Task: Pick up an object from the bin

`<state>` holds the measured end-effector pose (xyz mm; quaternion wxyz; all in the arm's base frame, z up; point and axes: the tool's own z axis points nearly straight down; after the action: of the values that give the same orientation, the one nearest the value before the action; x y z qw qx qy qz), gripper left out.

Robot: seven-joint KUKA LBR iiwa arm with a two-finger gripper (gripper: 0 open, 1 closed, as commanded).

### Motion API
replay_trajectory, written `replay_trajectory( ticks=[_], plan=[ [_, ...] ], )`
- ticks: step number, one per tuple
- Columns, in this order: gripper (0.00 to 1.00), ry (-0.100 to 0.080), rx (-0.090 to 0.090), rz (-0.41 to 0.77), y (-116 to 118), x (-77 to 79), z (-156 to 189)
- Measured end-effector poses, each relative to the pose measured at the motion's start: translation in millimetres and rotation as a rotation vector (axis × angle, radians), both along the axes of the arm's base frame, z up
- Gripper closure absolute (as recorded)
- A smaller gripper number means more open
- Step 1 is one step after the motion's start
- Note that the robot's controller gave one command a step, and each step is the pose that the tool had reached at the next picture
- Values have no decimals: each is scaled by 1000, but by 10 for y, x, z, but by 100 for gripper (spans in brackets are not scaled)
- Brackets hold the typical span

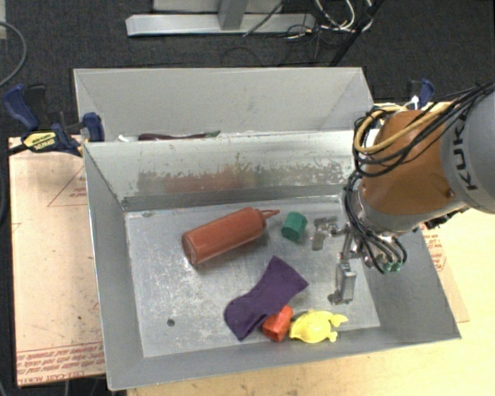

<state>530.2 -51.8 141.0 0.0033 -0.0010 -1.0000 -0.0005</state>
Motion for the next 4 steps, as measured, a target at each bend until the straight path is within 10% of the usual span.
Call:
replay_trajectory(
  ticks=[4],
  plan=[
    [0,-13,0,222,763,-42,24]
  ],
)
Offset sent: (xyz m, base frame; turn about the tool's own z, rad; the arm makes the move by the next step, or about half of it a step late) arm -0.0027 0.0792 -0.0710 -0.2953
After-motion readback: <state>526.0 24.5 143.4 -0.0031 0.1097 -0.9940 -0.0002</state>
